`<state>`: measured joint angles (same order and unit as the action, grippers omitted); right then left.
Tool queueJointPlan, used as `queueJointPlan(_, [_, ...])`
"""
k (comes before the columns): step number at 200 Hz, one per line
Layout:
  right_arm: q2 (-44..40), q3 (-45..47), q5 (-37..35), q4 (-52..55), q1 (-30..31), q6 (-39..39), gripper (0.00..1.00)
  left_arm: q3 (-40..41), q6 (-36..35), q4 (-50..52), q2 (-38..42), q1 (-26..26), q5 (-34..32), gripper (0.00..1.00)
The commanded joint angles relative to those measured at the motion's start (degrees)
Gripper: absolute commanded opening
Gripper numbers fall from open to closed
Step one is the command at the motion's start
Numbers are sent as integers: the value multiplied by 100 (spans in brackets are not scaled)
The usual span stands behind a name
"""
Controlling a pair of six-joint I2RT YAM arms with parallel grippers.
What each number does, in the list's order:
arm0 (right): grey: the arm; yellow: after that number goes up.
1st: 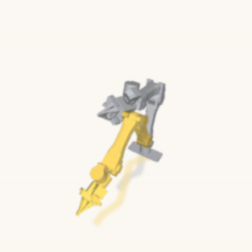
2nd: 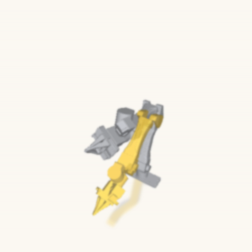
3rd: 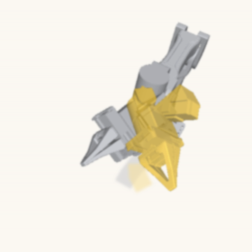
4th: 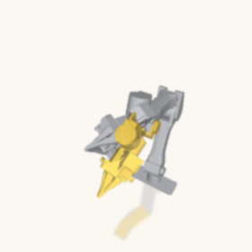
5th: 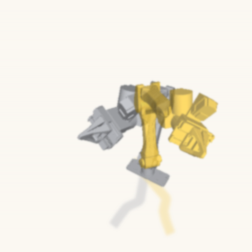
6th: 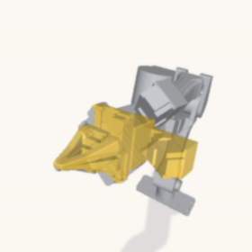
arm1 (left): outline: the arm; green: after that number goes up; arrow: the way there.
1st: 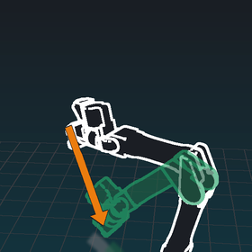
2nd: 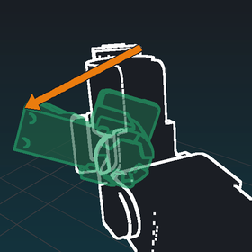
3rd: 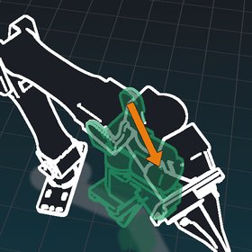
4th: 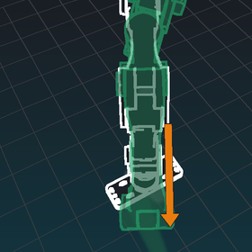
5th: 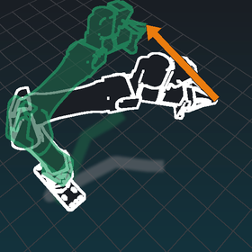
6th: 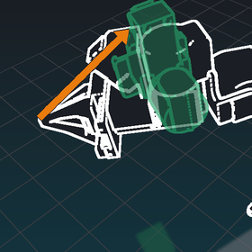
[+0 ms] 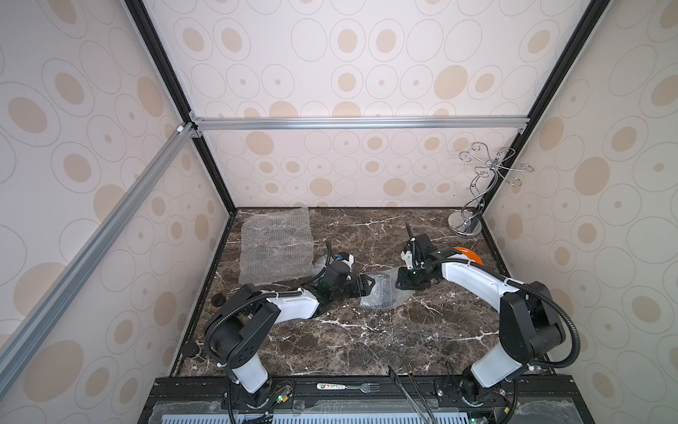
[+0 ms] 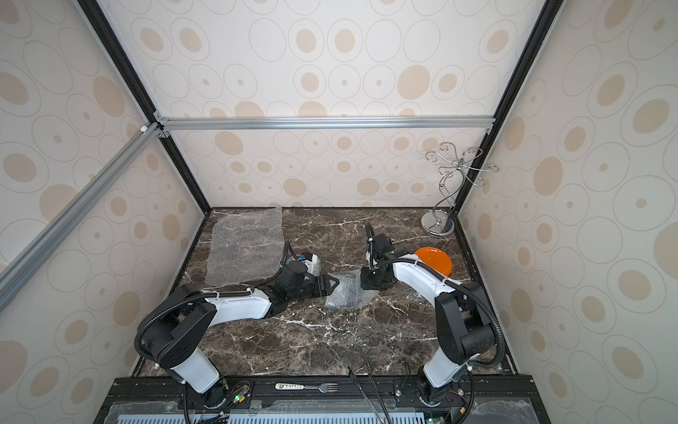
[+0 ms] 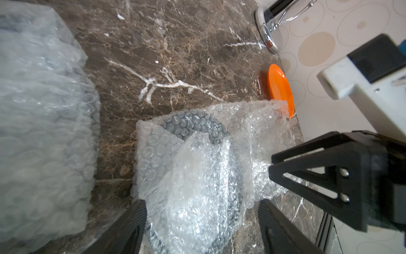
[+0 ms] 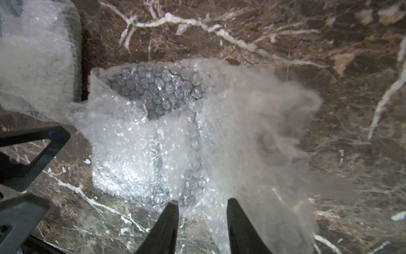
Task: Unpack dinner plates from bubble wrap
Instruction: Unwrap the bubble wrap at the center of the board.
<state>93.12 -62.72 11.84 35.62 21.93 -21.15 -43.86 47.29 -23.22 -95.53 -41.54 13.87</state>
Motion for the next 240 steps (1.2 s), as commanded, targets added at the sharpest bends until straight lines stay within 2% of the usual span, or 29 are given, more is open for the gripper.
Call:
queueJointPlan(1, [152, 144, 144, -128, -93, 15, 40, -333, -542, 152, -69, -39, 216, 82])
queueJointPlan(37, [272, 316, 227, -361, -192, -63, 40, -643, -956, 377, -328, -35, 153, 82])
queueJointPlan(55, [301, 395, 275, -437, -255, -124, 40, -795, -1108, 377, -532, -33, 220, 76])
queueJointPlan(81, [294, 470, 292, -483, -345, -166, 40, -922, -1158, 319, -755, -38, 306, 72])
queueJointPlan(132, [400, 588, 455, -588, -477, -188, 39, -1092, -1243, 526, -952, -31, 27, 71])
queueJointPlan(164, [400, 638, 504, -670, -481, -214, 40, -1223, -1301, 538, -1055, -36, 138, 69])
queueJointPlan(183, [400, 656, 521, -692, -501, -204, 40, -1288, -1326, 555, -1119, -35, 212, 59])
queueJointPlan(215, [372, 682, 593, -734, -549, -206, 40, -1323, -1344, 529, -1172, -27, 267, 34])
queueJointPlan(240, [340, 673, 590, -732, -562, -181, 40, -1354, -1327, 530, -1204, -30, 329, 22])
